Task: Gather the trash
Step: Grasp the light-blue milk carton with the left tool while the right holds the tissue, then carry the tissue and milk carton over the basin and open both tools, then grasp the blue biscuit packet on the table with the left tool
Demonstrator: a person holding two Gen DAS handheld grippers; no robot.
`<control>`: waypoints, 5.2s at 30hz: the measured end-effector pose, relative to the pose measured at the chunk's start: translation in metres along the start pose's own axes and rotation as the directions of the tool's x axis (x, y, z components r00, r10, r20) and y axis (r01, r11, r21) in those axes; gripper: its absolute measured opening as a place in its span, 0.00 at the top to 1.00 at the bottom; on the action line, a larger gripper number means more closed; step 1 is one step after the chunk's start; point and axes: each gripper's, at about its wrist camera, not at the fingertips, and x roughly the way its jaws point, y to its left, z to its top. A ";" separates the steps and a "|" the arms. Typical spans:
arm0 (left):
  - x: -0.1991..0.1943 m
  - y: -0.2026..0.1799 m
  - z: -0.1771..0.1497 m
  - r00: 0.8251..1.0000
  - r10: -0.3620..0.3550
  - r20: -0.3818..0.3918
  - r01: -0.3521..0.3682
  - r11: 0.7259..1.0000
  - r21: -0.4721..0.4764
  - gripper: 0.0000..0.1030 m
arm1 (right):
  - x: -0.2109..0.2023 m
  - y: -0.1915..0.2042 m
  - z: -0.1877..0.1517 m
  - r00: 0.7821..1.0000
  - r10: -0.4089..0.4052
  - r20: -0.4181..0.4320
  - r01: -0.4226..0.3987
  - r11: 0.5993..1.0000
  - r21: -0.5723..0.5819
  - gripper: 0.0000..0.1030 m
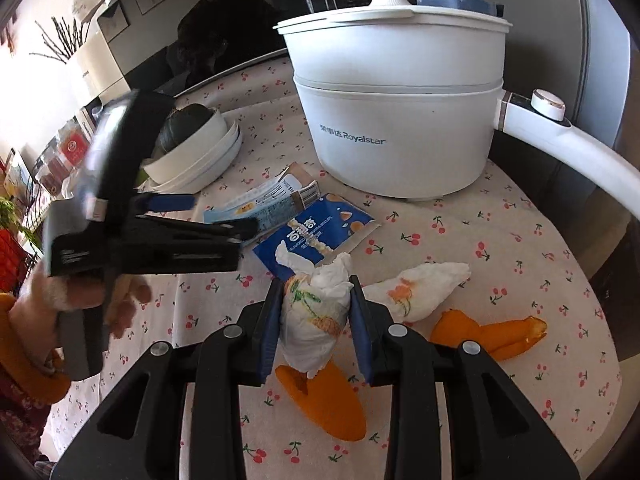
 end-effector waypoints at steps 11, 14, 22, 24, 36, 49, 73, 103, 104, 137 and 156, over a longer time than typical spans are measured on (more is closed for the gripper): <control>0.010 0.022 -0.010 0.997 -0.074 -0.031 0.066 0.978 -0.200 0.47 | -0.007 -0.012 -0.003 1.000 -0.004 -0.004 0.004 0.999 0.037 0.69; -0.008 0.032 -0.028 0.998 -0.059 -0.015 0.053 0.962 -0.267 0.47 | -0.023 -0.005 -0.003 1.000 -0.005 0.017 0.005 0.999 0.036 0.69; -0.100 0.048 -0.091 0.993 -0.044 0.112 0.091 0.883 -0.460 0.47 | -0.090 0.019 -0.018 0.995 -0.011 0.098 0.008 1.000 0.025 0.69; -0.122 0.047 -0.104 0.988 -0.048 0.147 0.115 0.864 -0.489 0.47 | -0.106 0.022 -0.026 0.992 -0.019 0.121 0.016 1.000 0.025 0.69; -0.201 -0.010 -0.154 0.940 -0.082 0.330 0.231 0.867 -0.441 0.47 | -0.182 0.014 -0.088 0.966 -0.149 0.212 0.140 0.988 0.058 0.69; -0.216 -0.054 -0.158 0.892 -0.149 0.427 0.305 0.895 -0.325 0.47 | -0.201 -0.022 -0.142 0.938 -0.309 0.155 0.297 0.950 0.097 0.68; -0.209 -0.155 -0.153 0.861 -0.342 0.376 0.393 0.917 -0.064 0.46 | -0.252 -0.085 -0.193 0.778 -0.600 0.189 0.526 0.785 0.328 0.12; -0.188 -0.243 -0.163 0.883 -0.377 0.281 0.352 0.926 0.137 0.18 | -0.266 -0.121 -0.203 0.706 -0.692 0.150 0.587 0.690 0.423 0.07; -0.187 -0.242 -0.162 0.886 -0.369 0.281 0.344 0.929 0.137 0.17 | -0.265 -0.121 -0.203 0.706 -0.693 0.147 0.588 0.689 0.424 0.07; -0.115 -0.129 -0.109 0.970 -0.142 0.199 0.169 0.978 -0.125 0.10 | -0.176 -0.059 -0.121 0.778 -0.600 0.187 0.554 0.795 0.246 0.07; -0.029 -0.067 -0.014 0.991 -0.002 0.136 0.017 0.994 -0.106 0.16 | -0.112 -0.055 -0.071 0.807 -0.568 0.163 0.546 0.822 0.162 0.07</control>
